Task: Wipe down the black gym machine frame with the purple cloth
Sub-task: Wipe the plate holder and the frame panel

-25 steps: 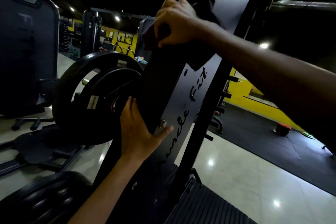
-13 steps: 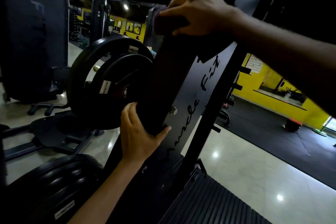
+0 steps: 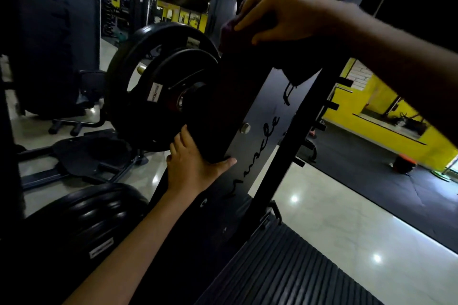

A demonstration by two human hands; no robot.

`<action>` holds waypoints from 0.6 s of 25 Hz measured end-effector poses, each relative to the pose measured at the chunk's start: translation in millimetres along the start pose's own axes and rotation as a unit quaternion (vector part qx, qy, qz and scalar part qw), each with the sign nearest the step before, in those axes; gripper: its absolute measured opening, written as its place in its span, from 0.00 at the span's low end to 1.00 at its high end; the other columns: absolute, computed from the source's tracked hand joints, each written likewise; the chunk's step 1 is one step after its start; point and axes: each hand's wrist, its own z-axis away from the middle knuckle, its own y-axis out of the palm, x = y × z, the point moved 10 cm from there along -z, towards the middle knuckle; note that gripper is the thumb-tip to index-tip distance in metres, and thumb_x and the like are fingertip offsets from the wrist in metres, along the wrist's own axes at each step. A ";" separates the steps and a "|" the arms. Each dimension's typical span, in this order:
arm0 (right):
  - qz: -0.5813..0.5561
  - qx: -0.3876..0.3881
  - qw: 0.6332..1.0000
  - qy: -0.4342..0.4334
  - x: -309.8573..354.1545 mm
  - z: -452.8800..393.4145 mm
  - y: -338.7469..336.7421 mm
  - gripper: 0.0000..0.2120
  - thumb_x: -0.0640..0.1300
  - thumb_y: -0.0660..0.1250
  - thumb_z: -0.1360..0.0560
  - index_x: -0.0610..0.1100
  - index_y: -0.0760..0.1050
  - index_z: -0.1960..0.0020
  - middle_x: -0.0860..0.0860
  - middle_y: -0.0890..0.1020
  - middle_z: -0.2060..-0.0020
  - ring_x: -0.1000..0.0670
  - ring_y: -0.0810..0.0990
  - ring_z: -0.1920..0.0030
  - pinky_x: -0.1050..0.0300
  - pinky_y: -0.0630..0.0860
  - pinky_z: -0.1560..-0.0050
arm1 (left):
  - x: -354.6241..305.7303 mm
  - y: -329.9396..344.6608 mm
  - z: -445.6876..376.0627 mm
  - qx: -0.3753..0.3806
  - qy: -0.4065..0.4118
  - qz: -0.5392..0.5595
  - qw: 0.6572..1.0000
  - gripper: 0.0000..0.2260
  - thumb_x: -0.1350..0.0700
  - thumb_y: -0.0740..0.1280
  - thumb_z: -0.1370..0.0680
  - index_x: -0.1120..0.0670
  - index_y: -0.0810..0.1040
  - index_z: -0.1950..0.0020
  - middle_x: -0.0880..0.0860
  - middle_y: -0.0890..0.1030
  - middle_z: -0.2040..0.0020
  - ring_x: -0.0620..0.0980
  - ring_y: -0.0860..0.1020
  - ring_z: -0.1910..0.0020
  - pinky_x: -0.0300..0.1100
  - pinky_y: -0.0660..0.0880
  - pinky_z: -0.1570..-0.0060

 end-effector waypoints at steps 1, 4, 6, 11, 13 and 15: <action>0.003 -0.010 1.000 0.028 1.3 -2.7 1.3 0.19 0.55 0.63 0.24 0.55 0.72 0.34 0.49 0.73 0.35 0.40 0.63 0.33 0.43 0.62 0.40 | 1.8 1.3 0.4 0.011 0.001 0.011 1.000 0.58 0.34 0.75 0.39 0.59 0.47 0.23 0.58 0.56 0.24 0.57 0.56 0.26 0.57 0.61 0.30; -0.008 0.011 1.000 0.005 53.6 -5.0 26.6 0.20 0.54 0.65 0.24 0.59 0.71 0.33 0.53 0.71 0.33 0.43 0.62 0.32 0.48 0.62 0.42 | 17.8 7.3 7.7 0.048 -0.007 0.039 0.998 0.60 0.36 0.77 0.40 0.57 0.45 0.22 0.56 0.52 0.23 0.55 0.52 0.24 0.55 0.57 0.27; -0.035 0.026 0.998 -0.052 93.6 2.9 43.1 0.20 0.55 0.65 0.25 0.61 0.70 0.33 0.56 0.70 0.32 0.45 0.61 0.31 0.50 0.61 0.44 | 35.9 10.4 19.1 0.062 -0.017 0.041 0.997 0.61 0.36 0.77 0.41 0.57 0.45 0.22 0.56 0.51 0.23 0.55 0.51 0.24 0.54 0.56 0.27; -0.071 0.066 0.984 -0.152 91.5 21.2 32.5 0.19 0.51 0.67 0.27 0.59 0.74 0.36 0.55 0.73 0.35 0.43 0.64 0.33 0.48 0.62 0.43 | 67.8 14.6 46.7 0.105 -0.048 0.037 0.993 0.65 0.27 0.70 0.48 0.58 0.47 0.22 0.57 0.55 0.24 0.57 0.56 0.25 0.55 0.61 0.30; -0.059 0.048 0.993 -0.087 64.4 7.4 26.9 0.19 0.51 0.67 0.26 0.58 0.73 0.35 0.53 0.73 0.35 0.42 0.63 0.34 0.44 0.62 0.42 | 72.8 14.5 47.4 0.099 -0.054 0.039 0.993 0.66 0.26 0.72 0.48 0.58 0.49 0.23 0.57 0.58 0.25 0.57 0.58 0.26 0.54 0.63 0.30; -0.029 0.040 0.998 -0.036 66.2 -3.1 30.6 0.19 0.51 0.66 0.25 0.59 0.73 0.35 0.54 0.72 0.34 0.42 0.62 0.33 0.45 0.62 0.42 | 76.2 15.7 46.2 0.091 -0.063 0.044 0.993 0.63 0.28 0.73 0.48 0.57 0.52 0.23 0.56 0.60 0.27 0.57 0.61 0.28 0.56 0.65 0.31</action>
